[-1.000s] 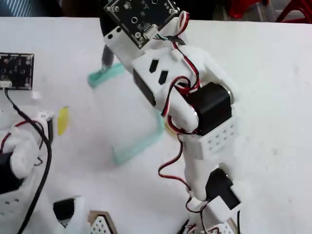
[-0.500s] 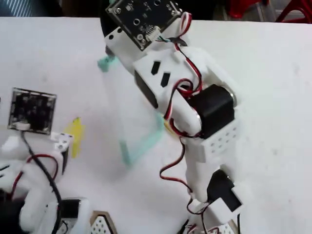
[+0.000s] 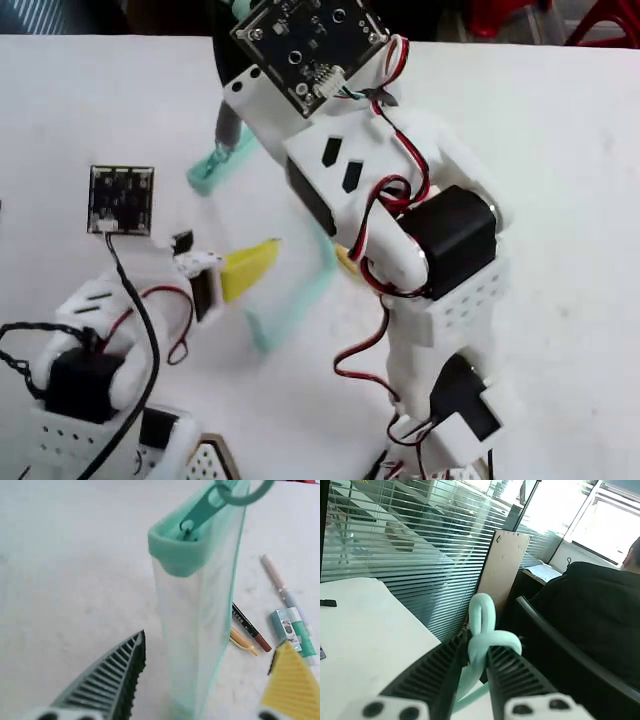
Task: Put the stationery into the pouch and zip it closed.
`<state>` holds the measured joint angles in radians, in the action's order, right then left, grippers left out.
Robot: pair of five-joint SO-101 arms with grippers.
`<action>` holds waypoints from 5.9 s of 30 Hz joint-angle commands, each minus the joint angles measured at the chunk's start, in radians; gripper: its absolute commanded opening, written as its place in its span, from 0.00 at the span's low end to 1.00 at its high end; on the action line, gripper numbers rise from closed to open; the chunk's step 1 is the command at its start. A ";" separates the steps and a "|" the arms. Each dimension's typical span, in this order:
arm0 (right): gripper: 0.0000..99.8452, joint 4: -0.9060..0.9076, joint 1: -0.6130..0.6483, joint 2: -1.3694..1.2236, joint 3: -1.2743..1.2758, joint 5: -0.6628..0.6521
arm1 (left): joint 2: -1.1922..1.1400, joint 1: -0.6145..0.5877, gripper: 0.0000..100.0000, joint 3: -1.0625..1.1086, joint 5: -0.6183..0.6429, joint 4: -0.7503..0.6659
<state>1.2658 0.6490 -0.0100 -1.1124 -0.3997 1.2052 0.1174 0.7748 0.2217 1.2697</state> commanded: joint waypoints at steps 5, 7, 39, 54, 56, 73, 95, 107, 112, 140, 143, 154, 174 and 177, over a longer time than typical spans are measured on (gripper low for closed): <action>0.02 0.002 -0.005 0.122 -0.005 0.011 | 0.008 -0.031 0.40 0.109 0.031 -0.163; 0.02 0.004 -0.004 0.147 -0.003 0.011 | 0.008 -0.013 0.40 0.109 0.032 -0.189; 0.02 0.108 0.097 0.162 -0.003 0.006 | 0.012 0.160 0.36 0.241 -0.210 -0.391; 0.02 0.320 -0.059 0.162 -0.002 0.012 | 0.559 0.294 0.10 0.459 -0.209 -0.321; 0.02 0.355 -0.059 0.163 -0.002 0.012 | 0.558 0.326 0.07 0.463 -0.209 -0.325; 0.14 0.456 -0.305 0.337 0.276 0.011 | 0.559 0.140 0.06 0.476 -0.207 -0.333; 0.27 0.438 0.122 0.990 1.428 -0.095 | 0.561 0.136 0.06 0.572 -0.209 -0.413; 0.32 0.443 0.337 1.047 1.564 -0.186 | 0.561 0.136 0.06 0.572 -0.213 -0.399; 0.25 0.450 0.337 1.159 1.452 -0.195 | 0.561 0.136 0.06 0.572 -0.213 -0.399; 0.02 0.460 0.375 1.225 1.723 -0.629 | 0.561 0.136 0.06 0.574 -0.215 -0.399; 0.02 0.455 0.377 1.225 1.648 -0.628 | 0.561 0.122 0.06 0.583 -0.213 -0.404; 0.02 0.400 0.203 1.224 1.103 -0.264 | 0.561 0.105 0.06 0.601 -0.210 -0.420; 0.12 -0.041 0.202 0.848 1.458 -0.138 | 0.561 0.162 0.06 0.600 -0.216 -0.384; 0.12 -0.041 0.203 0.860 1.458 -0.137 | 0.561 0.162 0.06 0.600 -0.216 -0.384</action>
<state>1.2474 0.8516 0.8355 0.3544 -0.5455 1.7729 0.2631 1.3625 0.0146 0.8631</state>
